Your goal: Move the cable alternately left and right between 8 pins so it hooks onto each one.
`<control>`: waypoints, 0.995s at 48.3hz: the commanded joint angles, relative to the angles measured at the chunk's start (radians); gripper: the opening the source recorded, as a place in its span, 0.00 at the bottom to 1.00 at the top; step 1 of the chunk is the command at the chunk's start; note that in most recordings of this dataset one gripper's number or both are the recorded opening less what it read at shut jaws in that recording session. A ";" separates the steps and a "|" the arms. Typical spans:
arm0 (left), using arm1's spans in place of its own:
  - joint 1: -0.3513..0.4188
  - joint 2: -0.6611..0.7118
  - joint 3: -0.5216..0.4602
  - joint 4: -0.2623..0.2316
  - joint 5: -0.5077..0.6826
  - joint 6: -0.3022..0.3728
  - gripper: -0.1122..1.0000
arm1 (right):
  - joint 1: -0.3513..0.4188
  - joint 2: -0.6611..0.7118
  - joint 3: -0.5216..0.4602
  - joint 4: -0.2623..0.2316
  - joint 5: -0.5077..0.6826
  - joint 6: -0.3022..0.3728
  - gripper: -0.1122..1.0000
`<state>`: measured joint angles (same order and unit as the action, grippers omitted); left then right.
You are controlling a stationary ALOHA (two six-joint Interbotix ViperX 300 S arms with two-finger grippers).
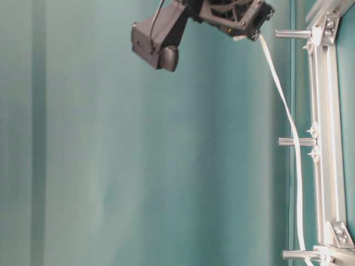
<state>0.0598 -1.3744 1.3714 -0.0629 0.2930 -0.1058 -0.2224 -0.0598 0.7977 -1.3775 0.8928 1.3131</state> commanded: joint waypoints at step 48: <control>-0.003 0.008 -0.011 0.003 -0.005 -0.009 0.81 | -0.091 -0.057 0.074 0.121 -0.298 0.221 0.23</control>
<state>0.0598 -1.3744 1.3714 -0.0614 0.2945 -0.1058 -0.3114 -0.0813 0.8851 -1.2947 0.5952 1.5294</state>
